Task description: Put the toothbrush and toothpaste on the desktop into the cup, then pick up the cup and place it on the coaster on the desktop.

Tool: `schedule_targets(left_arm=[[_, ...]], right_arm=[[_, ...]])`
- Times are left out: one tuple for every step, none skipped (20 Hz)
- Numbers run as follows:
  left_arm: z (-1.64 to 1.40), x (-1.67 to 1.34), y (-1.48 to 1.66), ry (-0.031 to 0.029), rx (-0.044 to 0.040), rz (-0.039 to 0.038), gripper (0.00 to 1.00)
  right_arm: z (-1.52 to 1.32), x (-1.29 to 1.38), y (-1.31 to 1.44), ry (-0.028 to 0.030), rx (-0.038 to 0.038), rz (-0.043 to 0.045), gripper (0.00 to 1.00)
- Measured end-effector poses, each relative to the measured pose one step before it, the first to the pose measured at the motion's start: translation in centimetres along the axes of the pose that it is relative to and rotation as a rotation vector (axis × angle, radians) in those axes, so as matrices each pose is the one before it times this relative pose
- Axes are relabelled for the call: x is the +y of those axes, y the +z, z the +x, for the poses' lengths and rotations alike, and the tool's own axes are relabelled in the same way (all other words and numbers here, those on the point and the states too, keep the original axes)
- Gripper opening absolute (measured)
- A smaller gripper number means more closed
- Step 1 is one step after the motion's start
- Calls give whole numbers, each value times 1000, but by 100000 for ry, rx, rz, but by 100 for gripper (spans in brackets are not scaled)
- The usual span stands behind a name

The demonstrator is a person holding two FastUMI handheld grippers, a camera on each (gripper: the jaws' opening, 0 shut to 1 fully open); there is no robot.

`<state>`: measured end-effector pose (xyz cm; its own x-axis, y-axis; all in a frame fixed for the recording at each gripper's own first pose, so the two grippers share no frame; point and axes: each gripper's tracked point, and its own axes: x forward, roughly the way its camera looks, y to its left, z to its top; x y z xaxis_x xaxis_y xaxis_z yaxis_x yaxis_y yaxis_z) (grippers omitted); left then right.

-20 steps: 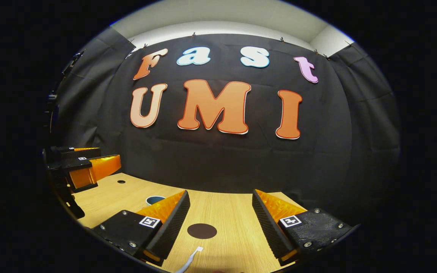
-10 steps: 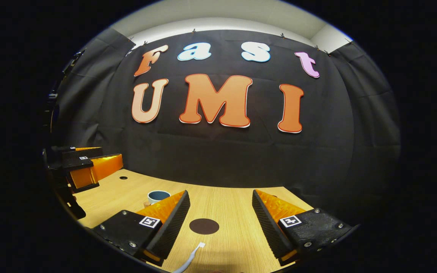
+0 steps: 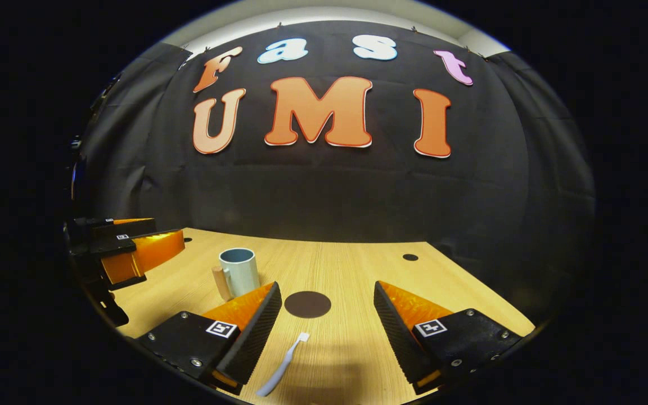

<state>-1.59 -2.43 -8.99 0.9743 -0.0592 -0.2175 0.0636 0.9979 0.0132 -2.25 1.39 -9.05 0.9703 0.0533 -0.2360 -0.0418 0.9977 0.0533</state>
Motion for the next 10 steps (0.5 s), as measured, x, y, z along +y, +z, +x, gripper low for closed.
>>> schedule_targets(left_arm=[[-70, -64, -946, -573, 2030, 163, 98], [13, -156, -805, -226, 1927, 195, 98], [193, -62, -800, -268, 1872, 244, 98], [53, -76, -621, -46, 1652, 188, 98], [-104, 79, -655, -236, 1612, 46, 98], [54, 11, -524, -180, 1849, -20, 98], [246, -51, -887, -254, 1811, -86, 98], [127, -86, -618, -241, 1900, -29, 98], [60, 13, -688, -46, 2190, -65, 98], [327, -27, -539, -150, 2278, -66, 98]], right_arm=[[104, 117, -653, 492, 1664, -163, 99], [70, 223, -804, 379, 1913, -307, 99], [136, 258, -376, 574, 1988, -227, 99], [134, 346, -763, 738, 2014, -250, 99], [182, 341, -833, 622, 2124, -338, 99], [26, 341, -1026, 443, 2113, -514, 99], [104, 226, -872, 143, 2199, -574, 99], [86, 306, -677, 416, 2172, -730, 99], [184, 345, -860, 291, 2366, -672, 99], [323, 298, -712, 346, 2385, -719, 98]])
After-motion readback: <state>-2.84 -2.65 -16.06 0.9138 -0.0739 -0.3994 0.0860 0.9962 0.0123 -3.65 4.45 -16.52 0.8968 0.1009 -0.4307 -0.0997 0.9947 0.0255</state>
